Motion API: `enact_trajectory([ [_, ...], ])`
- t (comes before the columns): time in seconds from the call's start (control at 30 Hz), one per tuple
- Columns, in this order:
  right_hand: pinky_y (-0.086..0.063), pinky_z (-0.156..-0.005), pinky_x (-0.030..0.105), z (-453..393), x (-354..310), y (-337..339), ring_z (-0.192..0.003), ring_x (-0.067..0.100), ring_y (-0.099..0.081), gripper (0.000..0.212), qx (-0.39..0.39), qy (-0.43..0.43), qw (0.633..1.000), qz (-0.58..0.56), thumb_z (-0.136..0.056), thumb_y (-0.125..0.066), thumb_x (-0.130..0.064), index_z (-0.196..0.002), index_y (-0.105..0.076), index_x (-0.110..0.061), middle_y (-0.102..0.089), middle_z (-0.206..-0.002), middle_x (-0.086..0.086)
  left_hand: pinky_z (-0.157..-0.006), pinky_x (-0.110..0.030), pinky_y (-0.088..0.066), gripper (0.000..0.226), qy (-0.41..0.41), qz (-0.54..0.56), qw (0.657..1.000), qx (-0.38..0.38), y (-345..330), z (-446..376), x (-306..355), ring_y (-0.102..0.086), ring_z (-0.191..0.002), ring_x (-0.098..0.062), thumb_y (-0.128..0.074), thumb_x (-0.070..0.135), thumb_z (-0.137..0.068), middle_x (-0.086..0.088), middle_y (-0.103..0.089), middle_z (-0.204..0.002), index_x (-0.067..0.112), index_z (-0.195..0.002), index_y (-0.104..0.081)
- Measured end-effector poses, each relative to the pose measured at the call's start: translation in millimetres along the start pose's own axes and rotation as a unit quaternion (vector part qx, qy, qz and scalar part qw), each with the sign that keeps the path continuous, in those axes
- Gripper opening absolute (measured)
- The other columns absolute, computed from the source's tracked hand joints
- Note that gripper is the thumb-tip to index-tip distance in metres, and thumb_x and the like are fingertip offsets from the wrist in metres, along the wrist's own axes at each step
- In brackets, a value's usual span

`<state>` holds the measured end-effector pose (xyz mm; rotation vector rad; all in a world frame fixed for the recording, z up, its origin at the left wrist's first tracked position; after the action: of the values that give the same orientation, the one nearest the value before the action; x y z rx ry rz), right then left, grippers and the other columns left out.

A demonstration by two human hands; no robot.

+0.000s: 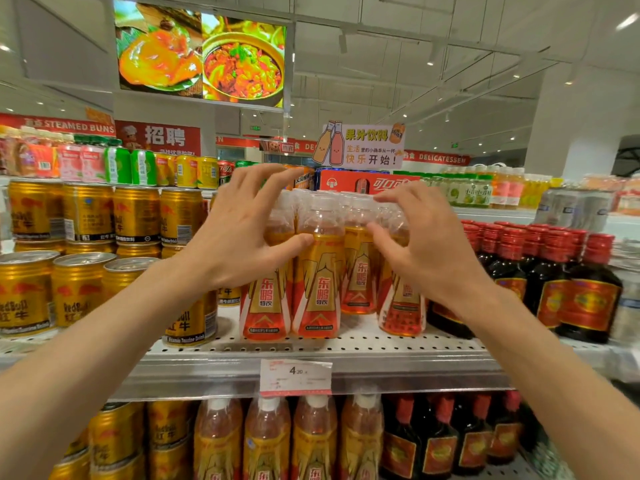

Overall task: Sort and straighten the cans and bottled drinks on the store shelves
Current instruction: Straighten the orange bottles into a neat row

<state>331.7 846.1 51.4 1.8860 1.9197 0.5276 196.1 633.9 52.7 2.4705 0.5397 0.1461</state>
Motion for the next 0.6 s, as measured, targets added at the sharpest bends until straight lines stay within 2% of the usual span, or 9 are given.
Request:
enact_trajectory([
  [0.07,-0.032,-0.109,0.029,-7,16,5,-0.125,0.022,-0.047,0.047,0.015,-0.032,0.998,0.050,-0.094,-0.064,-0.034,-0.134,-0.056,-0.010,-0.055,-0.130,0.007,-0.116,-0.046,-0.026,0.076,-0.014,-0.032,0.999,0.004,-5,-11,14,-0.030,-0.138,-0.018,-0.049,0.065,-0.086,0.002,-0.041,-0.148,0.030,-0.152,-0.035],
  [0.17,-0.034,-0.113,0.039,-7,31,2,-0.132,0.026,-0.044,0.060,-0.040,-0.086,0.993,0.068,-0.098,-0.055,-0.043,-0.146,-0.043,-0.009,-0.047,-0.143,0.011,-0.115,-0.047,-0.022,0.073,-0.003,-0.070,0.997,-0.013,-17,-16,25,-0.035,-0.136,-0.020,-0.042,0.069,-0.088,0.005,-0.047,-0.145,0.033,-0.152,-0.037],
  [0.23,-0.040,-0.104,0.037,-1,34,-1,-0.122,0.020,-0.052,0.058,-0.074,-0.104,0.991,0.036,-0.100,-0.053,-0.044,-0.148,-0.039,-0.015,-0.044,-0.145,0.007,-0.112,-0.045,-0.022,0.070,-0.005,-0.106,0.994,-0.014,-25,-14,26,-0.042,-0.130,-0.020,-0.039,0.069,-0.089,0.006,-0.053,-0.140,0.033,-0.149,-0.041],
  [0.33,-0.039,-0.095,0.028,1,35,2,-0.103,0.007,-0.052,0.056,-0.087,-0.118,0.989,-0.006,-0.097,-0.058,-0.046,-0.146,-0.040,-0.024,-0.045,-0.140,0.002,-0.107,-0.044,-0.025,0.066,-0.004,-0.102,0.995,-0.005,-26,-13,26,-0.047,-0.121,-0.019,-0.041,0.068,-0.089,0.006,-0.056,-0.133,0.032,-0.144,-0.046],
  [0.43,-0.049,-0.101,0.038,-1,37,4,-0.104,0.013,-0.061,0.054,-0.064,-0.127,0.988,-0.061,-0.093,-0.064,-0.048,-0.141,-0.048,-0.027,-0.051,-0.129,-0.001,-0.106,-0.044,-0.026,0.066,-0.004,-0.097,0.995,0.000,-26,-14,25,-0.047,-0.119,-0.018,-0.041,0.067,-0.088,0.005,-0.057,-0.130,0.032,-0.143,-0.047],
  [0.53,-0.054,-0.096,0.039,-2,31,-1,-0.096,0.008,-0.062,0.053,-0.050,-0.117,0.987,-0.099,-0.092,-0.067,-0.046,-0.138,-0.052,-0.026,-0.053,-0.127,-0.004,-0.106,-0.044,-0.026,0.067,-0.002,-0.093,0.996,0.005,-26,-13,26,-0.047,-0.119,-0.018,-0.039,0.067,-0.087,0.005,-0.057,-0.130,0.031,-0.143,-0.048],
  [0.6,-0.055,-0.095,0.040,-4,24,-7,-0.098,0.008,-0.062,0.052,-0.045,-0.110,0.985,-0.122,-0.092,-0.067,-0.046,-0.138,-0.052,-0.026,-0.054,-0.127,-0.005,-0.106,-0.043,-0.025,0.067,-0.003,-0.091,0.996,0.008,-26,-13,26,-0.047,-0.119,-0.018,-0.039,0.067,-0.087,0.005,-0.057,-0.130,0.030,-0.142,-0.049],
])
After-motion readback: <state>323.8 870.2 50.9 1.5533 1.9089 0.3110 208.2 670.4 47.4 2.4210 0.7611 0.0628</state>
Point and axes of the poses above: each hand's wrist, its own z-axis away from the middle knuckle, its own y-axis out of the back of the hand, x = y × z, the point moved 1 cm from there along -z, towards the middle knuckle
